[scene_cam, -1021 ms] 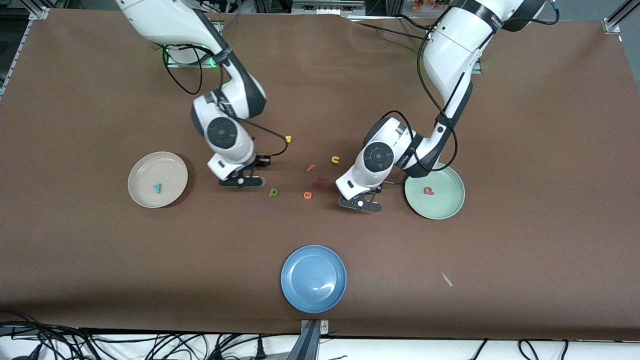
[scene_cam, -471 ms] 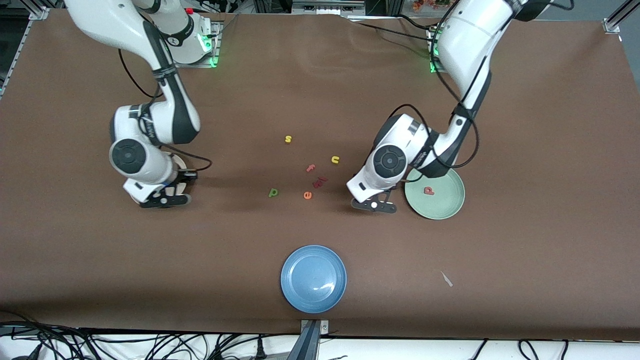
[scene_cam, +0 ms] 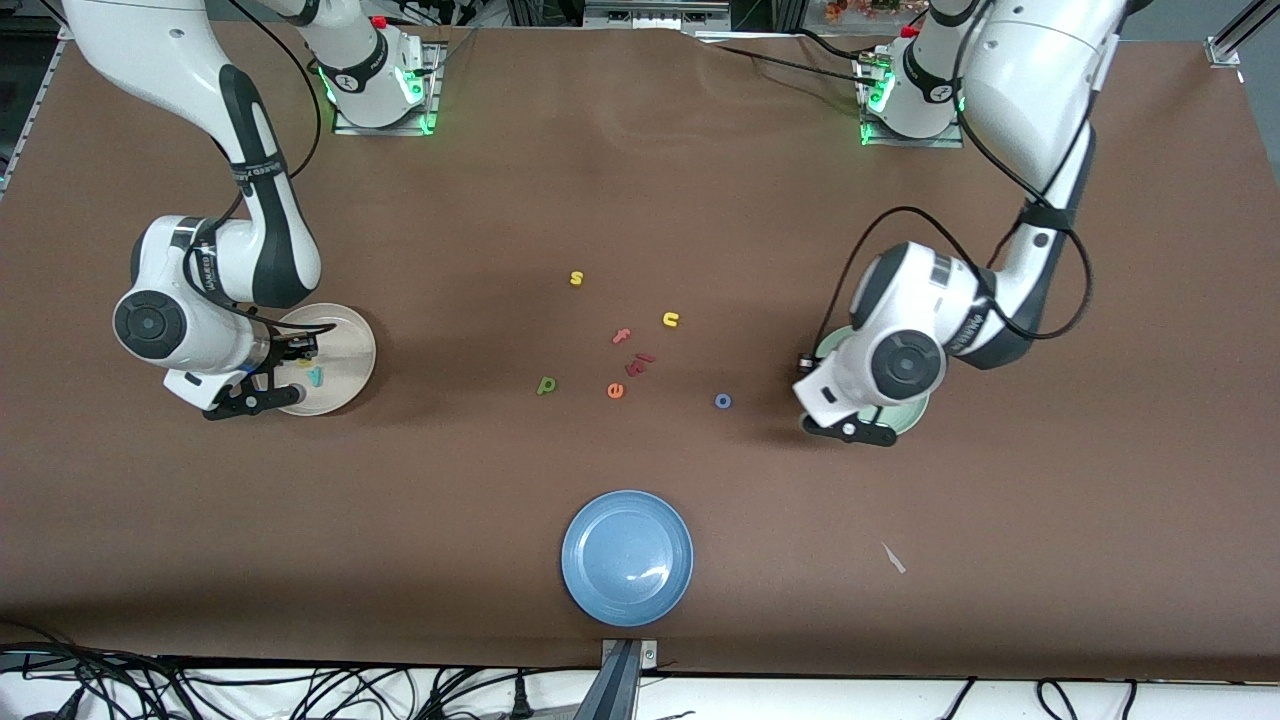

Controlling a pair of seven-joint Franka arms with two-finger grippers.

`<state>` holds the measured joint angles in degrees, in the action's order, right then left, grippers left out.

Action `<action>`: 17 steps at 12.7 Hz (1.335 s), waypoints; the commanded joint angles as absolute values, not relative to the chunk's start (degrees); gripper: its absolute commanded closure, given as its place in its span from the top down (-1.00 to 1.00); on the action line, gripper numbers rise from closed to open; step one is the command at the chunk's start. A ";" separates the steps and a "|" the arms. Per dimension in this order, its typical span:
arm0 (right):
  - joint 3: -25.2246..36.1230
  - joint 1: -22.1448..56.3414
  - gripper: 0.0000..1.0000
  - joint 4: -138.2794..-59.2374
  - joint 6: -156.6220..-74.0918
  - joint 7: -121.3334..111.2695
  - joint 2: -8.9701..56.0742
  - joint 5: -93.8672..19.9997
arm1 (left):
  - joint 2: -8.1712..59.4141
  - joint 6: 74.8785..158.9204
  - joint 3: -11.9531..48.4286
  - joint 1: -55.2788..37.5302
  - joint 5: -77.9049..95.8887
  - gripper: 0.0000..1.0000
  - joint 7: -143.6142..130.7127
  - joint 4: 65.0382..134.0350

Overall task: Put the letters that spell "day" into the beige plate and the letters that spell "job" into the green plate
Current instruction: 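Drop the yellow d on the beige plate while the left gripper grasps teal l, then place the teal l on the green plate while the right gripper grasps green d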

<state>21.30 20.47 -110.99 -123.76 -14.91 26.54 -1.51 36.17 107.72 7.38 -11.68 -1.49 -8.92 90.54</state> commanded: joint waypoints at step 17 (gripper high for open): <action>4.75 33.30 1.00 -85.61 -127.78 44.90 44.64 -10.63 | 41.57 109.59 11.16 -15.63 -1.85 1.00 -28.01 82.62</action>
<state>4.44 32.42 -87.80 -126.66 42.68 42.63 -10.50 39.41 109.32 11.52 -13.86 -1.49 -22.80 85.43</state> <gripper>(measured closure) 0.000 0.000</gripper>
